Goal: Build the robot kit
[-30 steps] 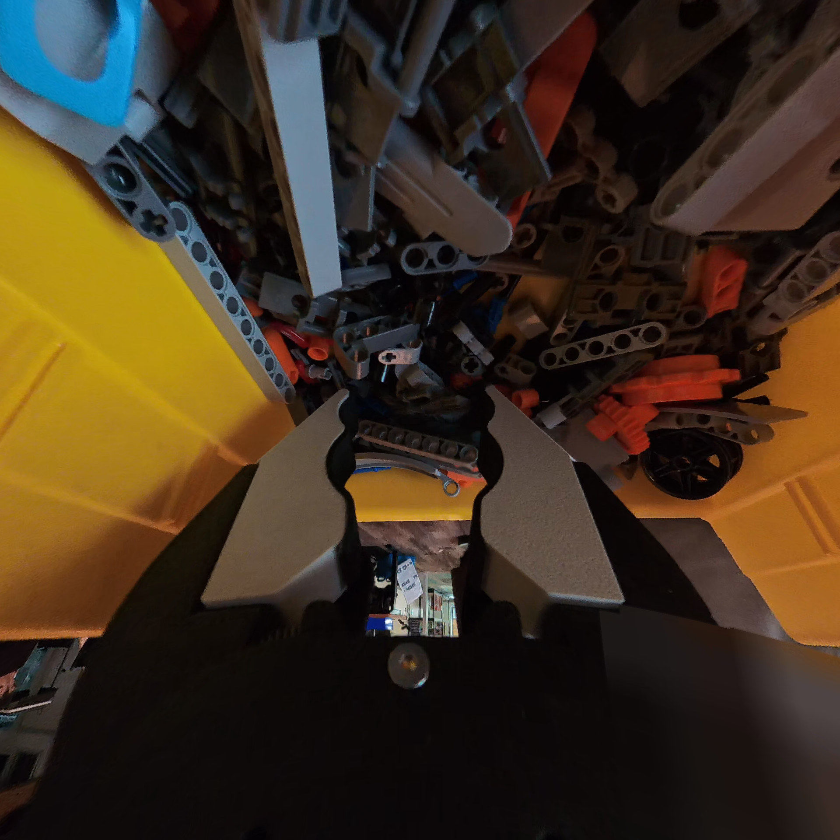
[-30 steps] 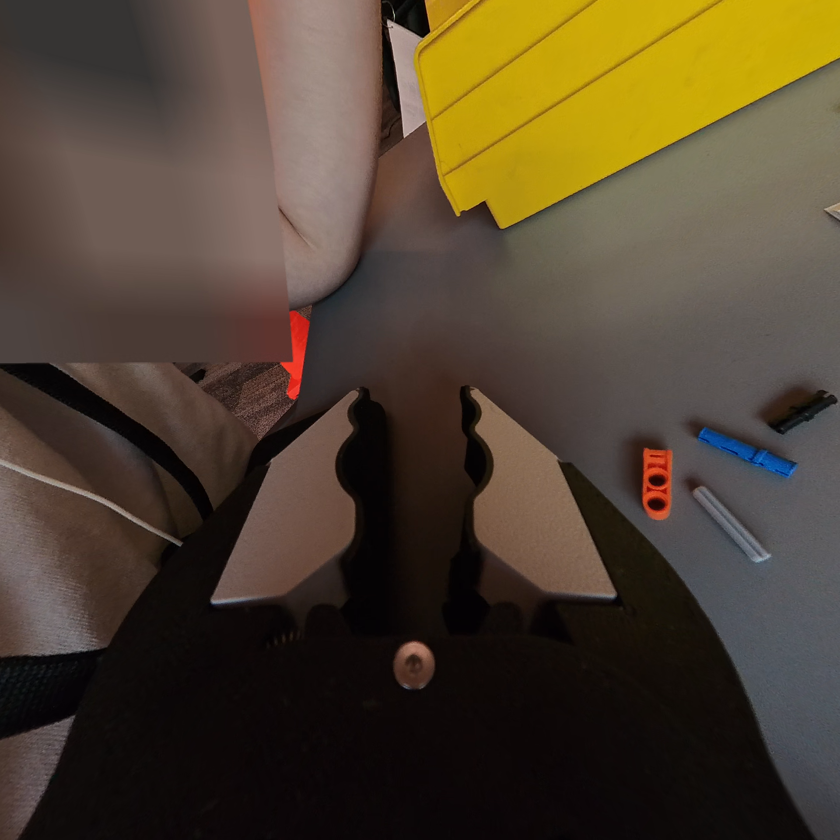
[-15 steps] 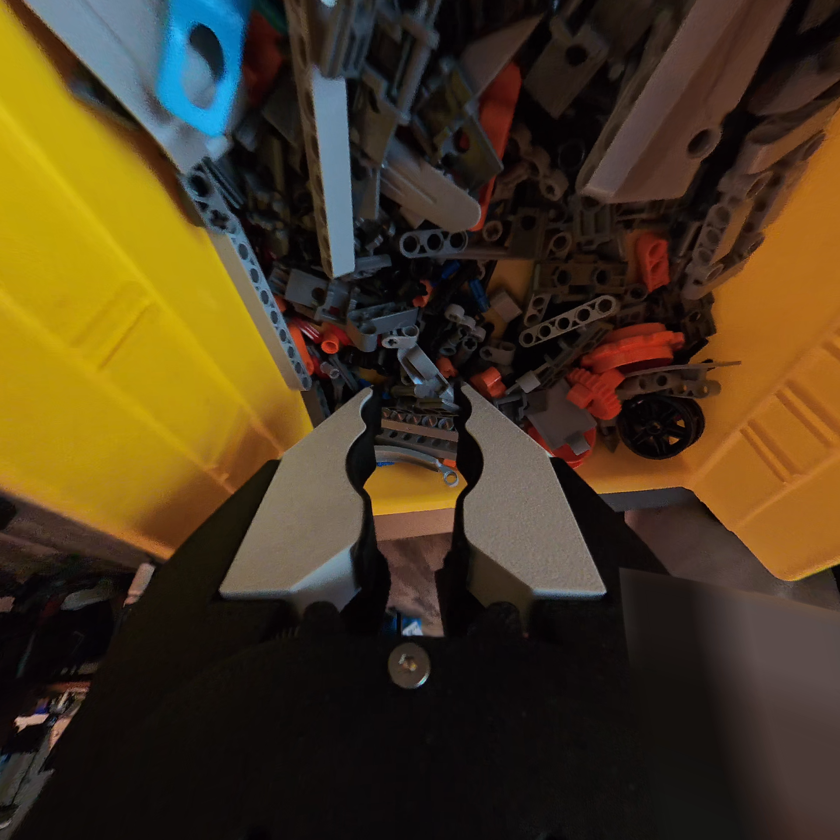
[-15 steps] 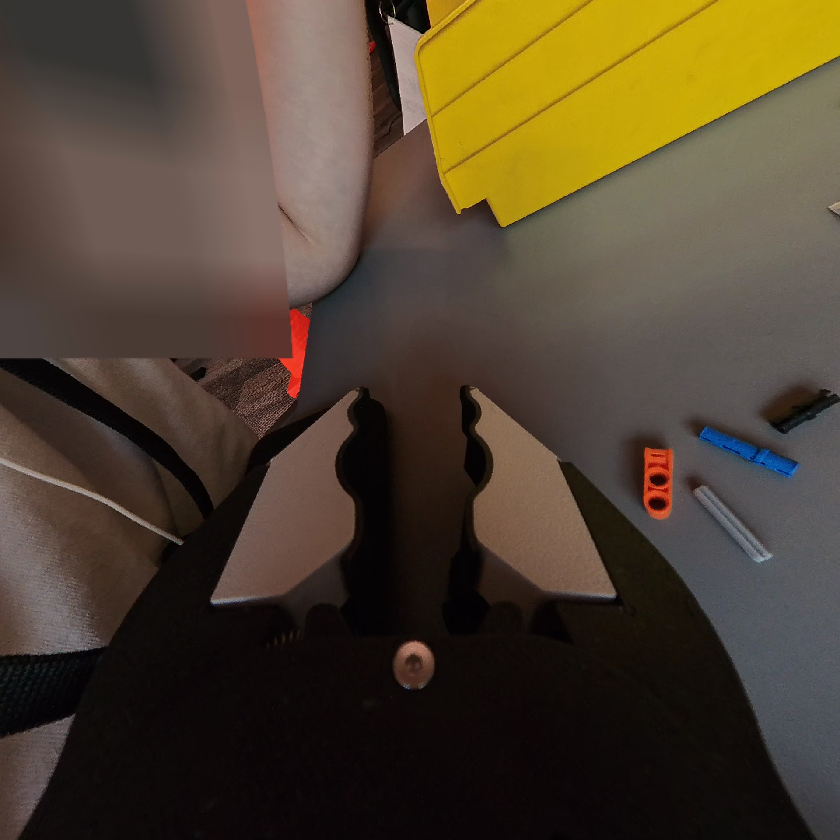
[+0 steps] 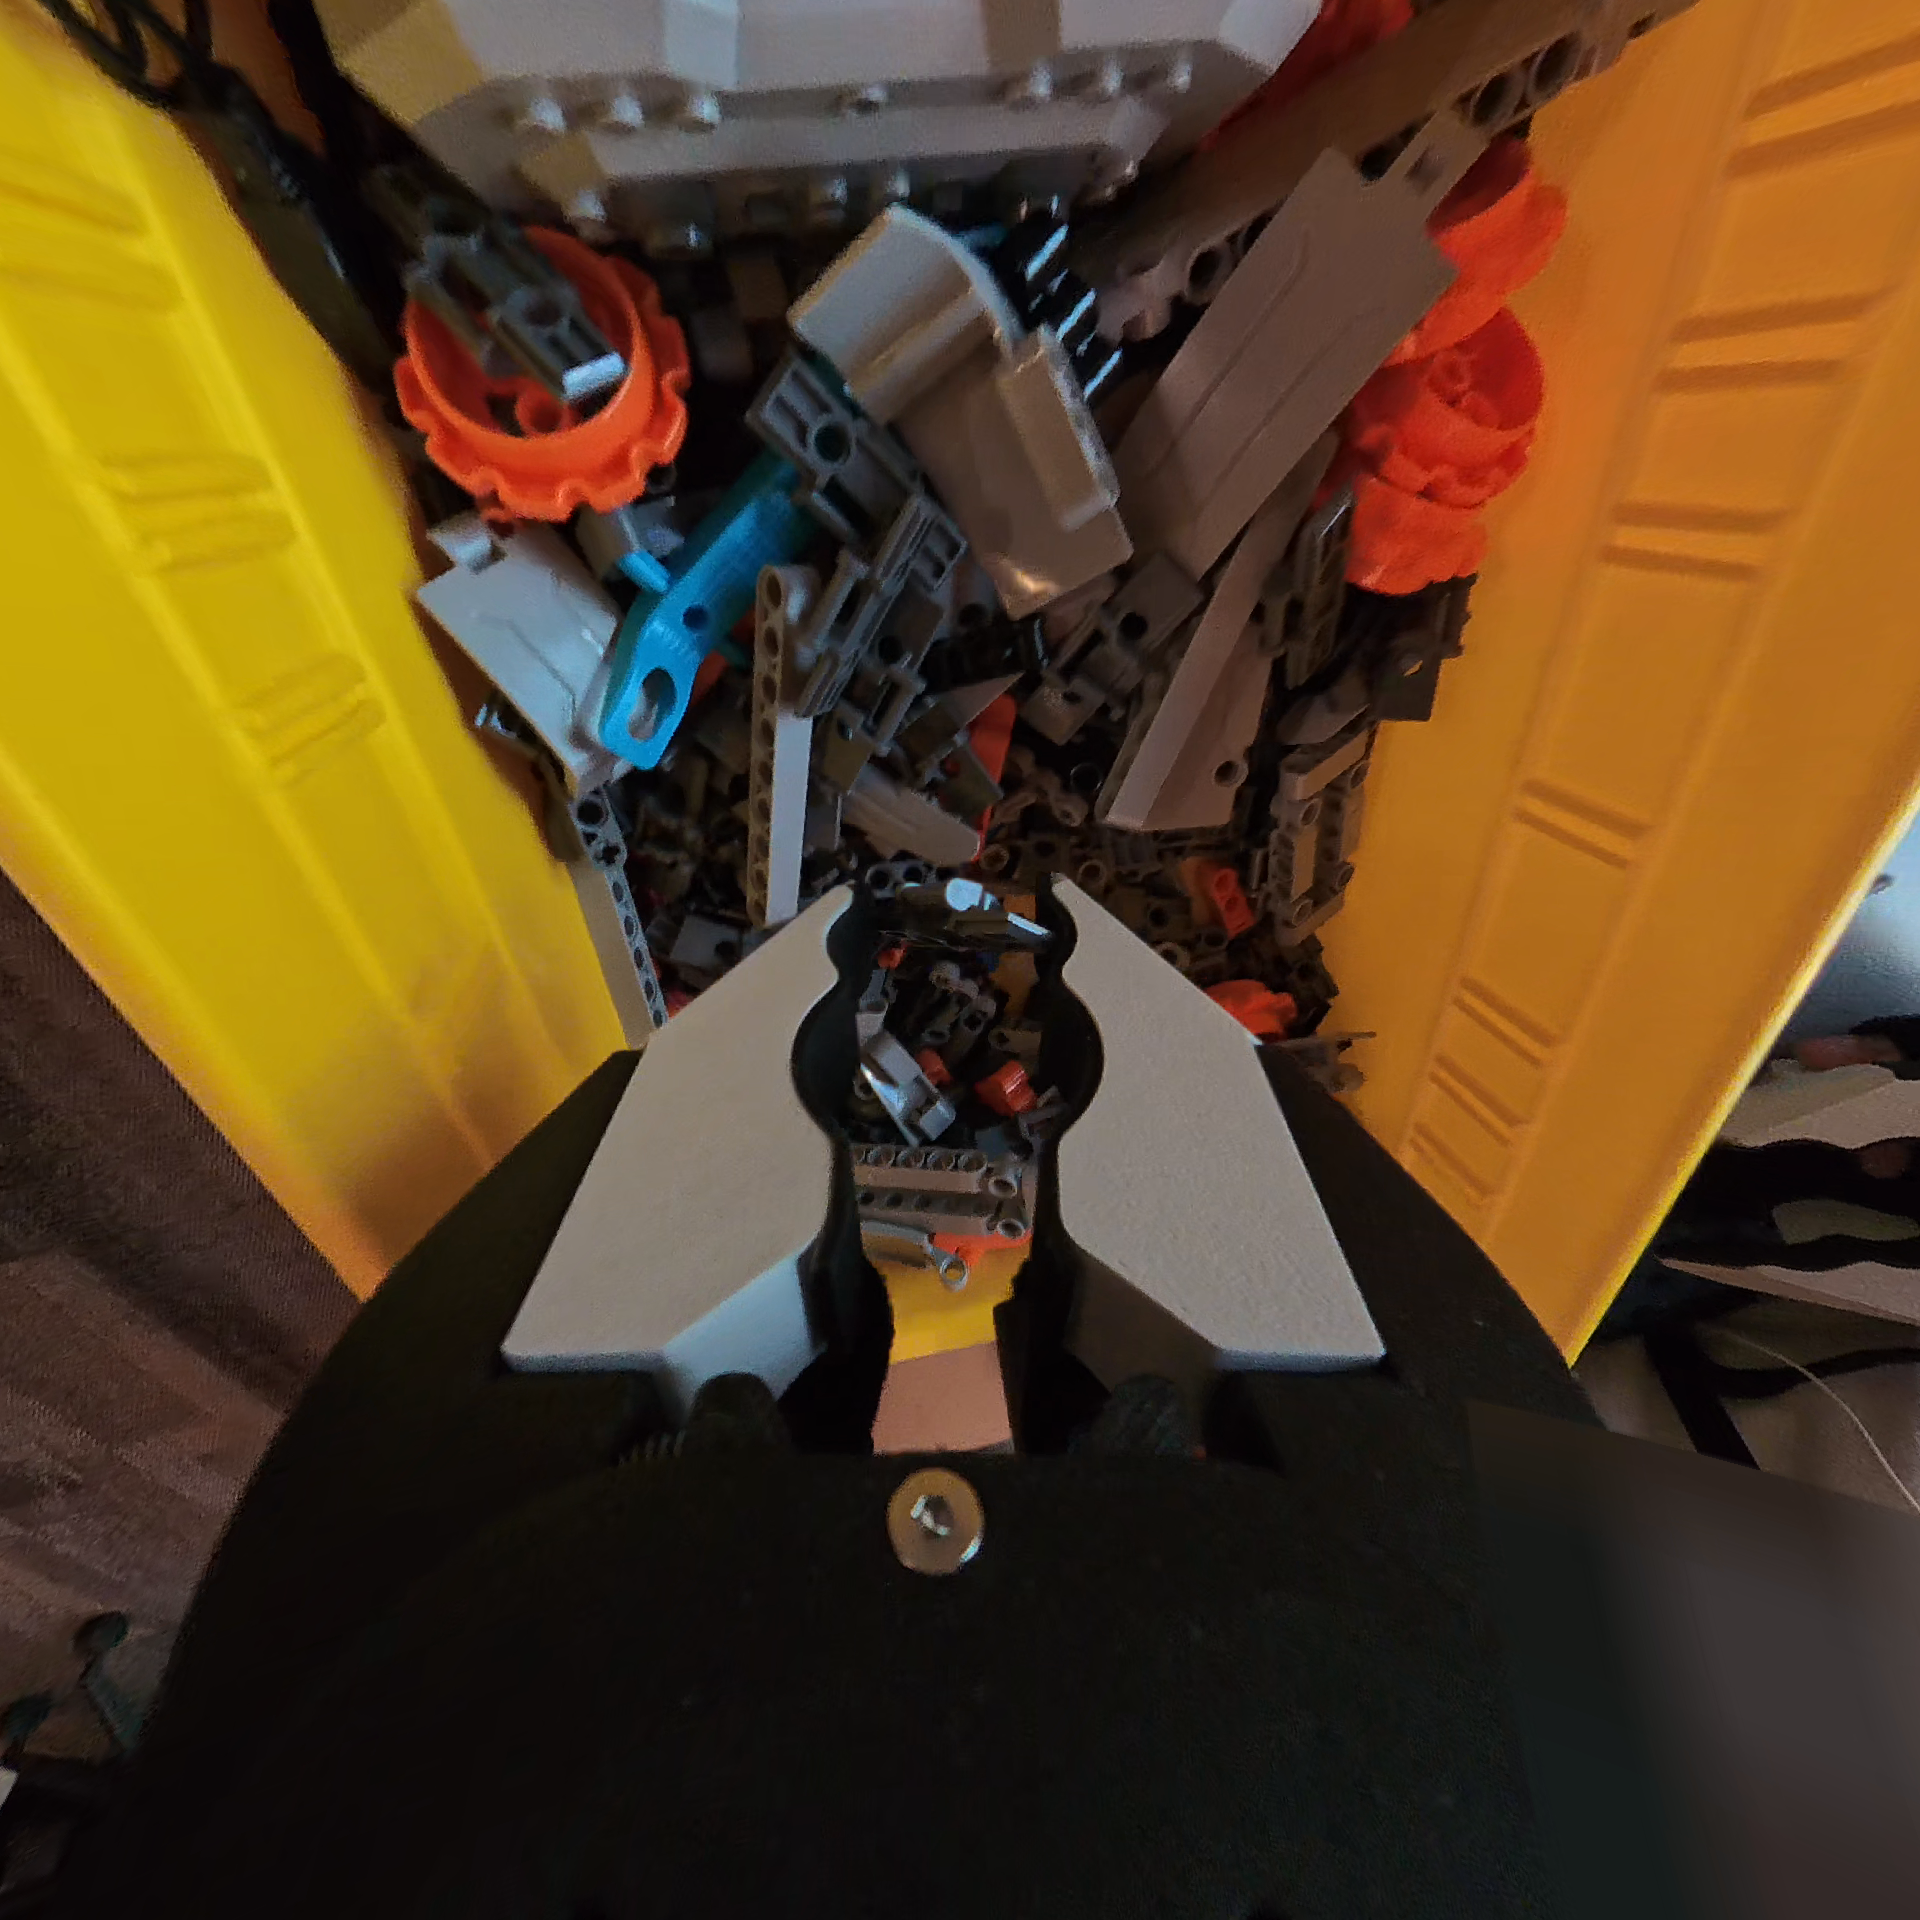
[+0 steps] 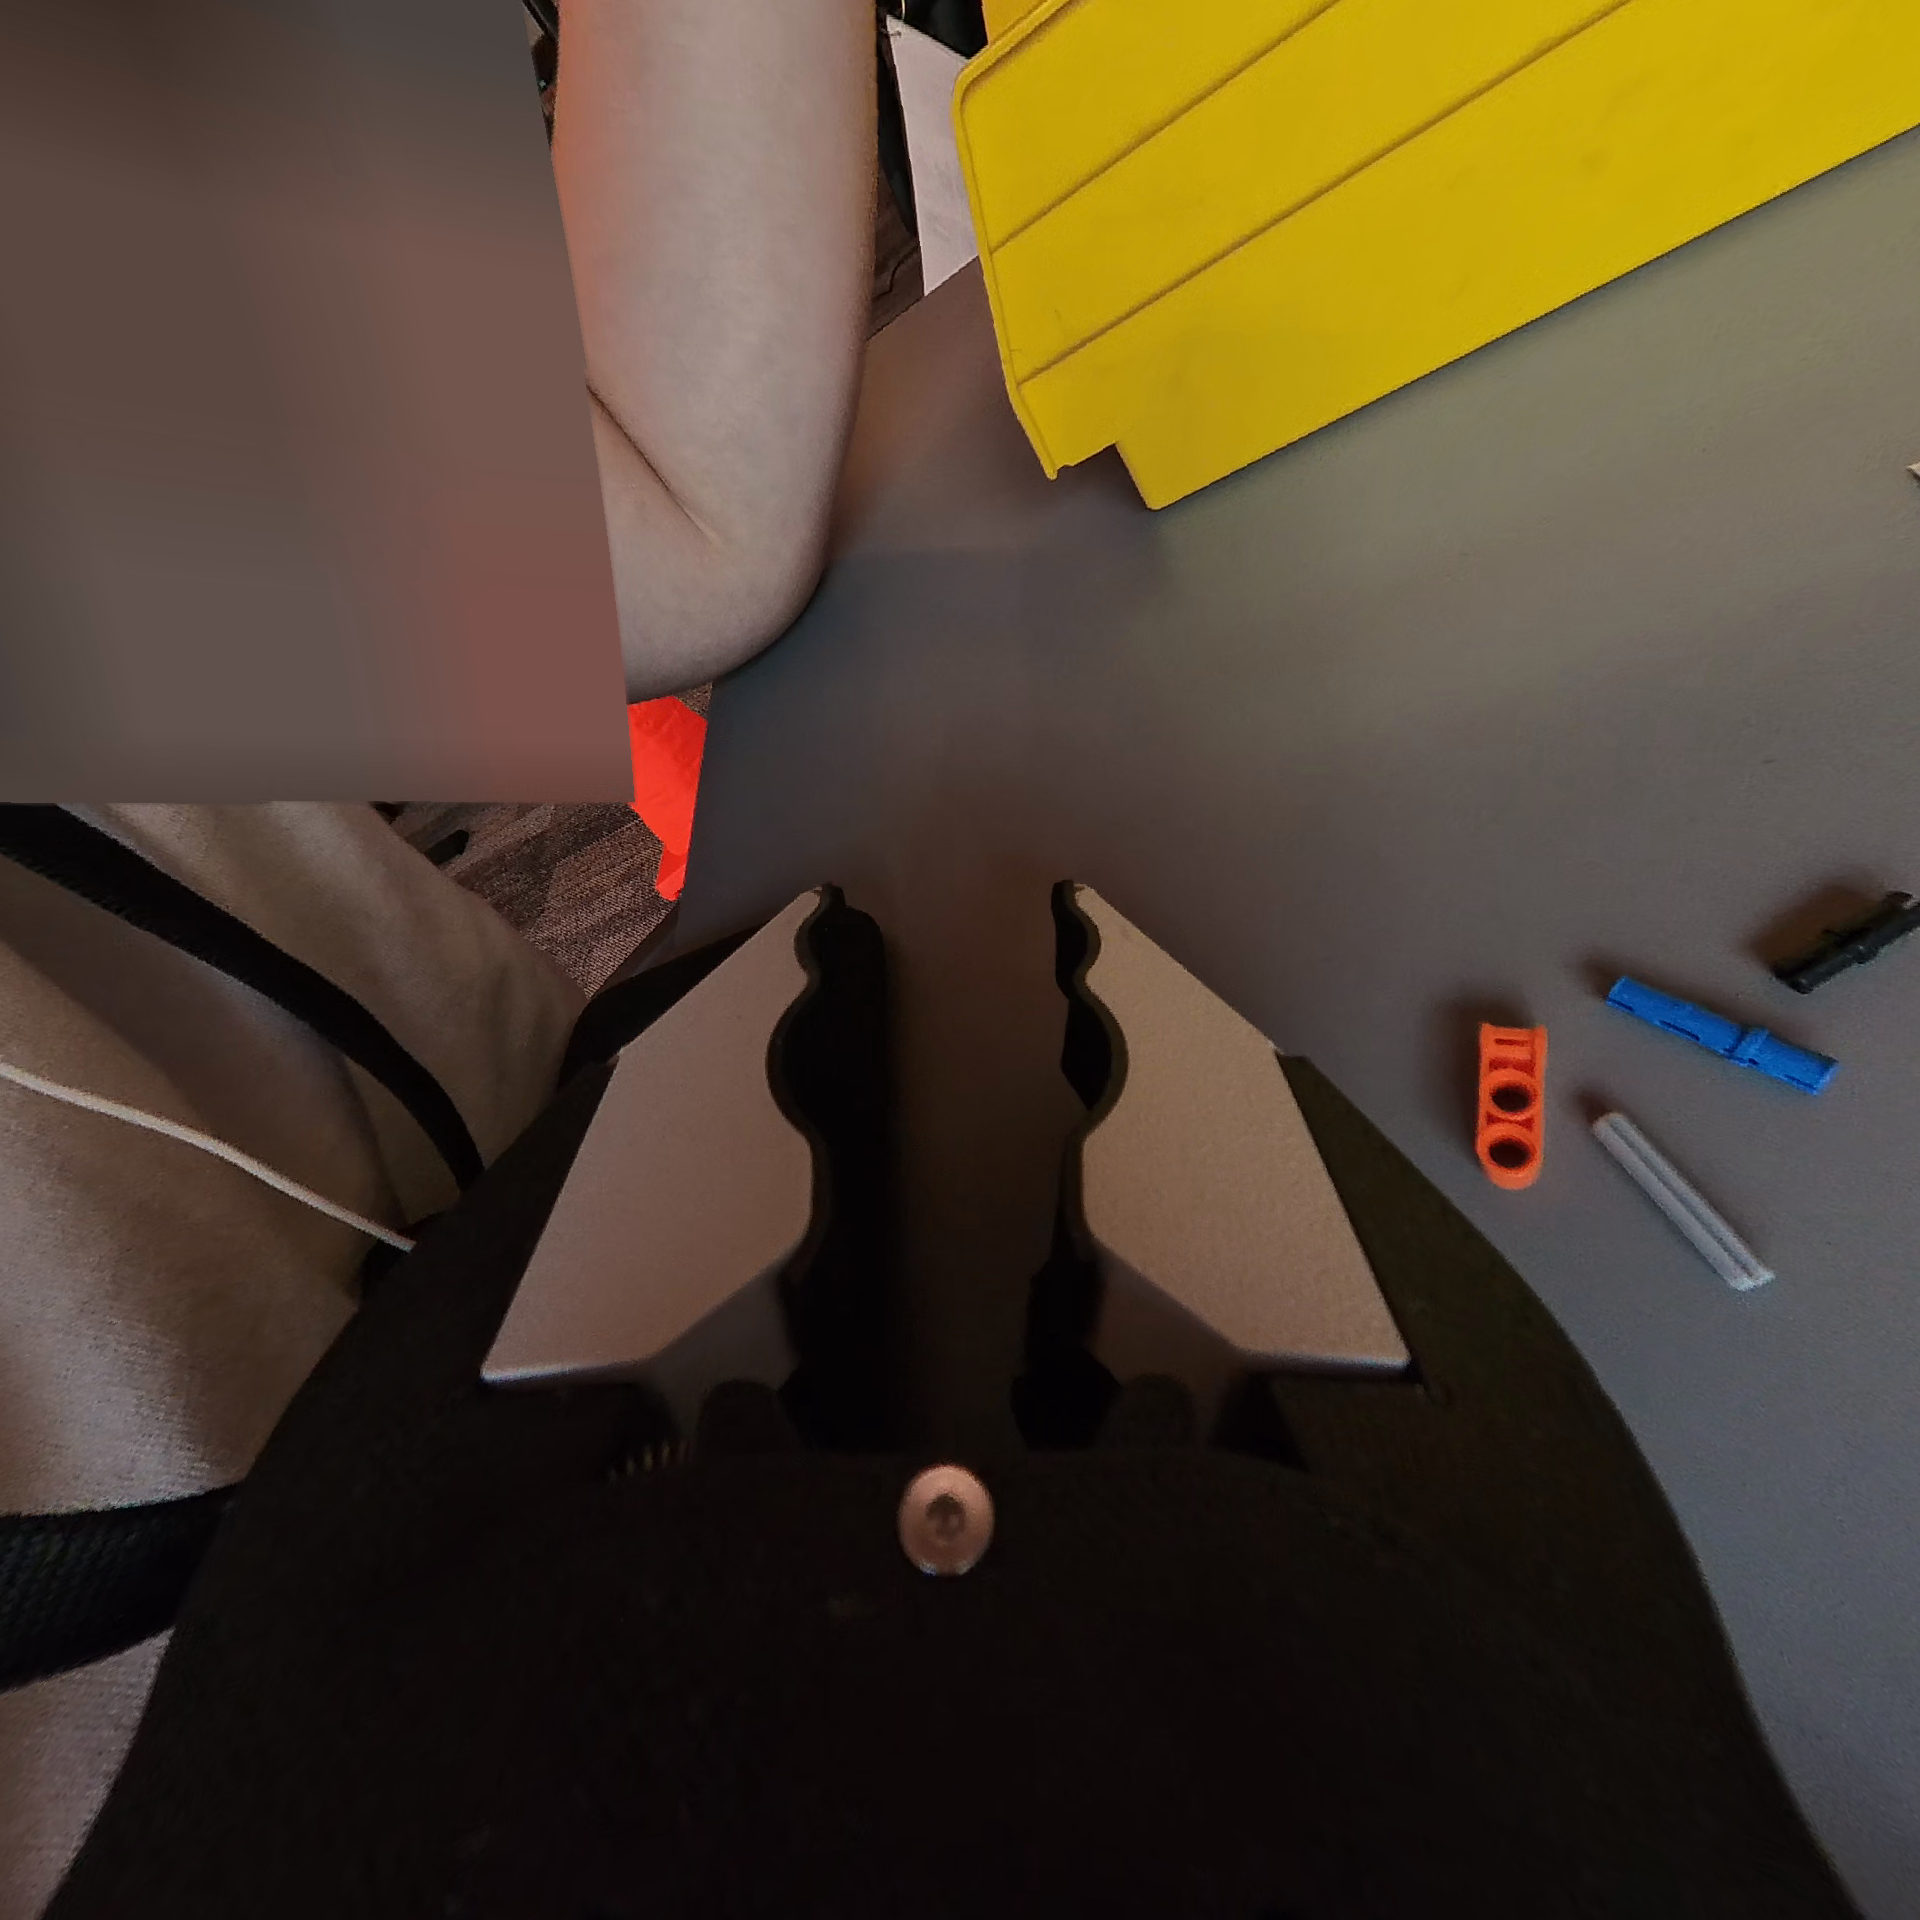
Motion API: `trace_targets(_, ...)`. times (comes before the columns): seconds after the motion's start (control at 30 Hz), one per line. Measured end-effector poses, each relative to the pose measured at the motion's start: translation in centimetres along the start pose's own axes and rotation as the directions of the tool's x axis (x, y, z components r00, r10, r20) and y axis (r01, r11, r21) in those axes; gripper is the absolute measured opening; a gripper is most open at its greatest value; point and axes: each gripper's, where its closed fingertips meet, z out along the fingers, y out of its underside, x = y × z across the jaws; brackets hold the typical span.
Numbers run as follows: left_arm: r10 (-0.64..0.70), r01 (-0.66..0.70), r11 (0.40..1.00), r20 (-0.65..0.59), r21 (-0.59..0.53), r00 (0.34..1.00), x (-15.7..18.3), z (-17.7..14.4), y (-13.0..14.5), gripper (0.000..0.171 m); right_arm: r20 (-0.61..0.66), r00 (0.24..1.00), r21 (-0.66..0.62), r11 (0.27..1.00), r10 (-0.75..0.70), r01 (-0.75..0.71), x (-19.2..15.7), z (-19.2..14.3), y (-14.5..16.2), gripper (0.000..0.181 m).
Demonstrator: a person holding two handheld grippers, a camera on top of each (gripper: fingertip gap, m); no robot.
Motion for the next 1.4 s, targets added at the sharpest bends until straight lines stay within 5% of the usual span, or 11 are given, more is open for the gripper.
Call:
trace_targets(0.17, 0.003, -0.005, 0.993, 0.023, 0.114, 1.000, 0.1, -0.8, -2.5, 0.031, 0.001, 1.000, 0.000, 1.000, -0.001, 0.001, 0.0, 0.0, 0.0, 0.041)
trace_targets(0.27, 0.073, -0.084, 0.991, 0.102, 0.105, 0.992, -0.2, -0.9, -2.6, 0.050, 0.002, 1.000, 0.000, 1.000, 0.000, 0.000, 0.0, 0.0, 0.0, 0.040)
trace_targets(0.43, 0.158, -0.185, 0.978, 0.242, 0.093, 0.957, -0.9, -1.4, -3.0, 0.053, 0.008, 1.000, -0.008, 1.000, 0.014, -0.013, 0.0, 0.1, 0.1, 0.041)
trace_targets(0.83, 0.398, -0.374, 0.914, 0.519, -0.156, 0.757, -3.3, -2.6, 0.1, 0.047, 0.005, 1.000, -0.011, 1.000, -0.016, 0.016, -0.2, 0.0, 0.2, 0.041)
trace_targets(1.2, 0.454, -0.426, 0.887, 0.501, -0.177, 0.737, -1.9, -2.7, 0.7, 0.048, -0.001, 0.999, -0.022, 0.999, -0.034, 0.034, -0.3, 0.1, 0.3, 0.041)
trace_targets(1.4, 0.357, -0.411, 0.912, 0.521, -0.013, 0.776, -1.2, -5.1, -0.3, 0.051, -0.003, 0.999, -0.011, 0.999, -0.048, 0.048, -0.5, 0.0, 0.1, 0.041)
